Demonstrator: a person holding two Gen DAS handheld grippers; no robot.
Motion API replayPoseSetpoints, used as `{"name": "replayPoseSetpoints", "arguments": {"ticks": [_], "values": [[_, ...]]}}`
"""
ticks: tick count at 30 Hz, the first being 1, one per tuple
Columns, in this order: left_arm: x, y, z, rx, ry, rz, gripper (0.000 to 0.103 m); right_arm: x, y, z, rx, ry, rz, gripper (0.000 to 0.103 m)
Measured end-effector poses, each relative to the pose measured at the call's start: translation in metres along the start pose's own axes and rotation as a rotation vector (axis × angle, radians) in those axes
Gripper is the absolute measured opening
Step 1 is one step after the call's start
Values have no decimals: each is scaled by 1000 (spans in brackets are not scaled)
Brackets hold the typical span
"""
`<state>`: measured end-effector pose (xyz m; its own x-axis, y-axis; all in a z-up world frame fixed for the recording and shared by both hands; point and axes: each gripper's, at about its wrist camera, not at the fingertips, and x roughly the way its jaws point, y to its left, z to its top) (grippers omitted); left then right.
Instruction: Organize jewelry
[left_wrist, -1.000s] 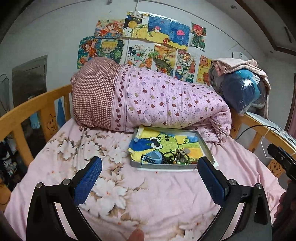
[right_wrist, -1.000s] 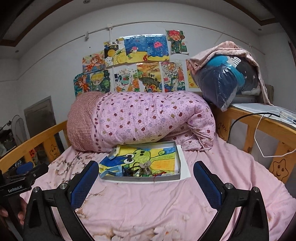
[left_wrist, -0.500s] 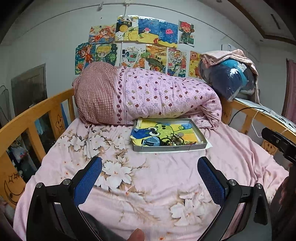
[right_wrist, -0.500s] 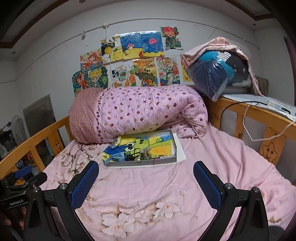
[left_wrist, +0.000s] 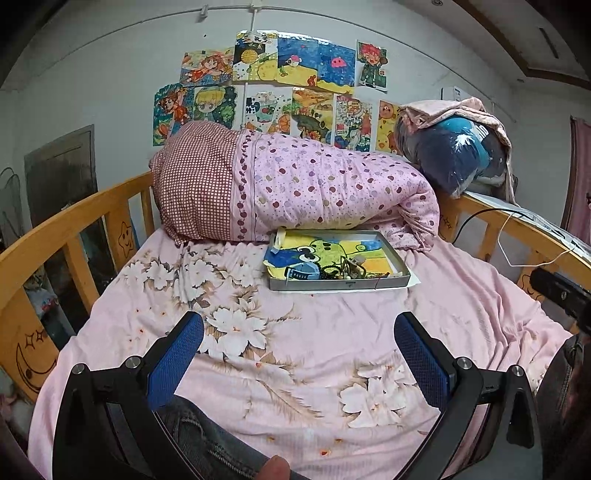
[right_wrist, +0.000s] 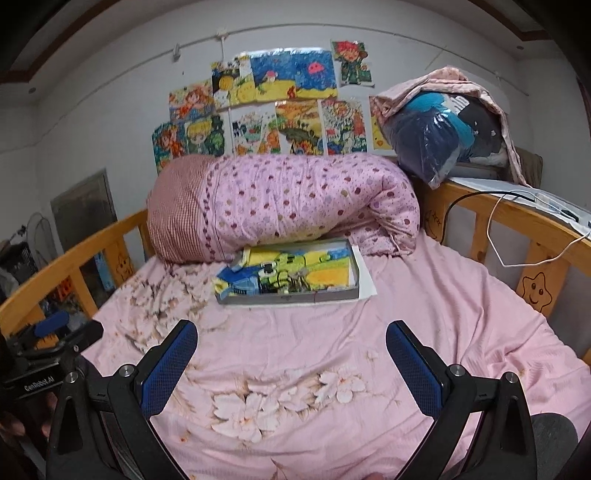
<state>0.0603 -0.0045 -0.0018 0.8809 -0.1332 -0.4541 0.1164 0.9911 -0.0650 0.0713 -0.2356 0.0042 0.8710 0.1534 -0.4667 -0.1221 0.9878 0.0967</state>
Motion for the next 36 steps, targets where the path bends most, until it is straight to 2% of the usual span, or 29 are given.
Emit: {"name": "replayPoseSetpoints", "arguments": {"ticks": [11, 36], "values": [[9, 5, -7, -10, 51, 22, 101, 10, 7, -7, -39, 43, -46, 103], [6, 3, -9, 15, 40, 25, 101, 9, 6, -7, -40, 44, -46, 103]]}}
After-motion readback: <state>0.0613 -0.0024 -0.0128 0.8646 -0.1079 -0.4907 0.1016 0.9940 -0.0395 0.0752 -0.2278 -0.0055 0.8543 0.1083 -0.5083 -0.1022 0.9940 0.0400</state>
